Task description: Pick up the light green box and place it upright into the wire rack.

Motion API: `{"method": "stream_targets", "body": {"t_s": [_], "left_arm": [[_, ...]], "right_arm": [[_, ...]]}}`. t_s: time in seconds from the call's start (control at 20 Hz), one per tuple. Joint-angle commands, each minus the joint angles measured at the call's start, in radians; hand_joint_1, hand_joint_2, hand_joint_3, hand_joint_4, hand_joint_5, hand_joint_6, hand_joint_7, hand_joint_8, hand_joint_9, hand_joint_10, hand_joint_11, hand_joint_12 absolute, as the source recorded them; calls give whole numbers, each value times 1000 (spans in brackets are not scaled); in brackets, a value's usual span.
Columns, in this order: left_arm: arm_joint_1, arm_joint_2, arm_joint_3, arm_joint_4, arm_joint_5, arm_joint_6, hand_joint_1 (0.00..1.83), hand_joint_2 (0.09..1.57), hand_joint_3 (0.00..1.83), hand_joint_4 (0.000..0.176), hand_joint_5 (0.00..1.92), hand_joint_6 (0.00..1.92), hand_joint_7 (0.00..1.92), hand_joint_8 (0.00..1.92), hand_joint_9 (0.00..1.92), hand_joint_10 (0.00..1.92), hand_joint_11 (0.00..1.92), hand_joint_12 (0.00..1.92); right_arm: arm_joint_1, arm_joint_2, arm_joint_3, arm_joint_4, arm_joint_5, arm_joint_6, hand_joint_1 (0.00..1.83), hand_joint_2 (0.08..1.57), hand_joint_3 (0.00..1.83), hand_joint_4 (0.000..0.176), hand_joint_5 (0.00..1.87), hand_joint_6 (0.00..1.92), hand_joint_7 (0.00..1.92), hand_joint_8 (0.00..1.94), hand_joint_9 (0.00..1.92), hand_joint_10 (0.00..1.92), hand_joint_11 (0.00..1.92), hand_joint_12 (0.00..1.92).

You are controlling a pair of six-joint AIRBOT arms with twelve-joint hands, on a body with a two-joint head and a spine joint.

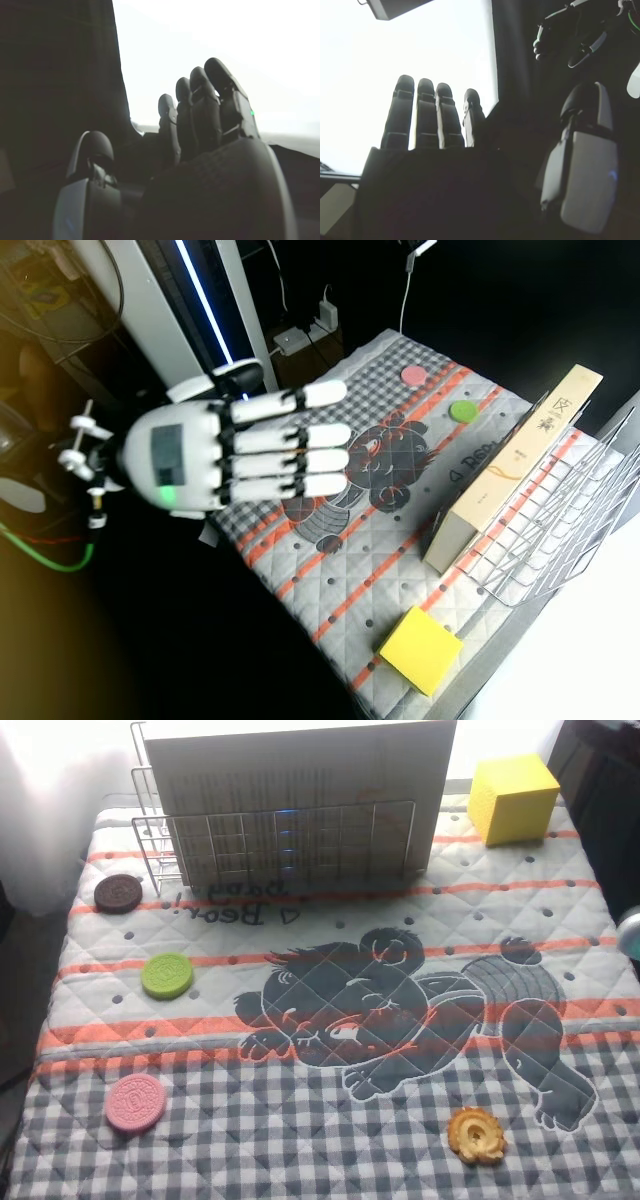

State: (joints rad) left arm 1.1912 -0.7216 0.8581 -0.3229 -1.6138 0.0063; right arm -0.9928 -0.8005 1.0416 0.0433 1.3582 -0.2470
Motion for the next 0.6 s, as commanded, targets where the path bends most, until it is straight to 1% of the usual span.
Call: {"method": "stream_targets", "body": {"t_s": [0.0,0.05,0.1,0.15,0.2,0.25,0.3,0.35,0.4,0.45,0.5,0.55], "left_arm": [[-6,-7,6,-4,-117,-6,551,1085,1,55,343,1,308,1,249,4,0,552],[-6,-12,10,-5,-117,-6,524,1056,3,67,307,0,315,0,303,1,18,676],[-6,-19,16,-5,-117,-6,509,1052,2,76,283,0,322,1,325,3,3,729],[-6,-25,23,-5,-117,-6,474,1062,6,64,271,0,348,9,351,10,0,747],[-6,-28,26,-5,-117,-6,437,1056,2,58,280,1,395,11,400,17,0,854],[-6,-33,33,-5,-117,-6,392,1063,2,41,278,0,417,8,424,16,0,858],[-6,-37,38,-4,-117,-6,342,1070,3,44,263,0,414,3,432,12,0,884],[-8,-40,44,-2,-117,-6,299,1077,2,16,249,0,405,1,446,10,0,975],[-11,-43,52,2,-117,-6,250,1093,2,0,225,0,387,0,453,7,0,1040],[-15,-49,64,3,-117,-6,183,1105,3,0,164,0,348,0,429,1,0,1023],[-18,-51,71,5,-118,-6,179,1117,7,0,139,0,349,3,423,0,4,1018],[-27,-55,79,15,-118,-6,236,1121,4,25,122,0,347,1,395,1,0,834]], "right_arm": [[-12,4,-14,43,196,7,445,923,18,143,0,0,62,17,6,2,0,0],[-36,8,-27,58,223,7,457,970,12,134,0,0,73,8,14,3,0,0],[-56,10,-35,71,246,-260,485,984,10,123,0,0,75,5,10,0,0,0],[-72,11,-41,81,261,-260,513,996,11,120,0,0,41,0,1,0,0,0],[-75,11,-43,83,265,-260,502,1005,11,114,0,0,45,4,0,0,0,0],[-80,10,-43,88,272,-261,531,978,0,117,0,0,80,15,21,7,0,0],[-82,9,-44,91,281,-268,540,973,0,119,0,0,78,12,13,3,0,0],[-84,9,-46,91,293,-268,542,973,0,116,0,0,49,2,2,0,0,0],[-84,9,-48,92,308,-261,522,987,3,114,0,0,43,0,0,0,0,0],[-84,10,-49,92,327,-261,437,995,6,87,11,3,52,3,12,4,0,0],[-84,10,-50,92,345,-261,378,986,2,75,47,14,61,5,19,5,0,0],[-84,11,-51,92,370,-268,359,1061,8,20,137,15,27,0,3,0,0,0]]}}
